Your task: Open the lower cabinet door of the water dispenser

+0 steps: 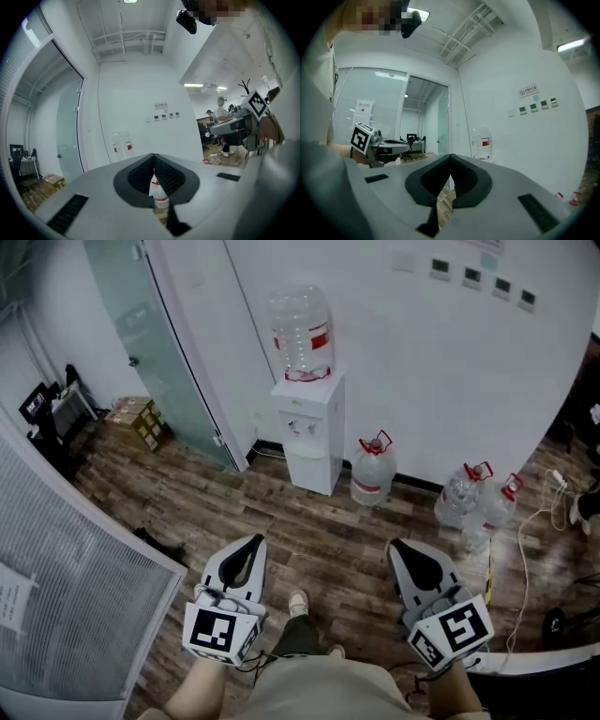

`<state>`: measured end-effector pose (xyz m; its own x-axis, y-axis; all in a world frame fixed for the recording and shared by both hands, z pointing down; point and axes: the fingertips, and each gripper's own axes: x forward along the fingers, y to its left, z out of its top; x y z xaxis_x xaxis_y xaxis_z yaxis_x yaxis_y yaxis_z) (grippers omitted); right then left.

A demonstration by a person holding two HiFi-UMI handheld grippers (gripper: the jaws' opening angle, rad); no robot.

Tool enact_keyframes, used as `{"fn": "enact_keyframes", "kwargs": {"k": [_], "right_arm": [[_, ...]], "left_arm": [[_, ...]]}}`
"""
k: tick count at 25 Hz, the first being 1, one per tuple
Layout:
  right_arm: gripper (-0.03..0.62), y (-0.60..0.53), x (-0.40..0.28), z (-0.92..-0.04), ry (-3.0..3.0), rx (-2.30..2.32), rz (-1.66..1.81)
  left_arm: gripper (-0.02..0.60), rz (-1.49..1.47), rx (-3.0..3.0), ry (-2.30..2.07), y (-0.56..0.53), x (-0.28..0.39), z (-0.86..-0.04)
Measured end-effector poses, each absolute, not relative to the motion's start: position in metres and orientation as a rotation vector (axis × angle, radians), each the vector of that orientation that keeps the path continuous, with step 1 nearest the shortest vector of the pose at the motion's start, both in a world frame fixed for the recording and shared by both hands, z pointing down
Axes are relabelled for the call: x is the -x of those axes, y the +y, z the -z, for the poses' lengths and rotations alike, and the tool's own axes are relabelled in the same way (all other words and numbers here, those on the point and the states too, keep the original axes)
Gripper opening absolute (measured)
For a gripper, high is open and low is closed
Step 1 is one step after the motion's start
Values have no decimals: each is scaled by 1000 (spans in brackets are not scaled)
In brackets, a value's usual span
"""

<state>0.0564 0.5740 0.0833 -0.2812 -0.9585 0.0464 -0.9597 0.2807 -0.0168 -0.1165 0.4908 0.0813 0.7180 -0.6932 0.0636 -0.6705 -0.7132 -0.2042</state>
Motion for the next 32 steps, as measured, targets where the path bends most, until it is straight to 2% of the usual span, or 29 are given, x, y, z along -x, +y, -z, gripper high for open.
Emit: {"fn": "enact_keyframes", "kwargs": {"k": [15,32], "right_arm": [[6,512,-80,-113,-2432,-1934,-97],[6,293,-63,-133,-2359,-1887,-253]], "left_arm": [[6,203,2764,1007,433,89,-111],[6,248,2857,1011,216,105,-121]]}}
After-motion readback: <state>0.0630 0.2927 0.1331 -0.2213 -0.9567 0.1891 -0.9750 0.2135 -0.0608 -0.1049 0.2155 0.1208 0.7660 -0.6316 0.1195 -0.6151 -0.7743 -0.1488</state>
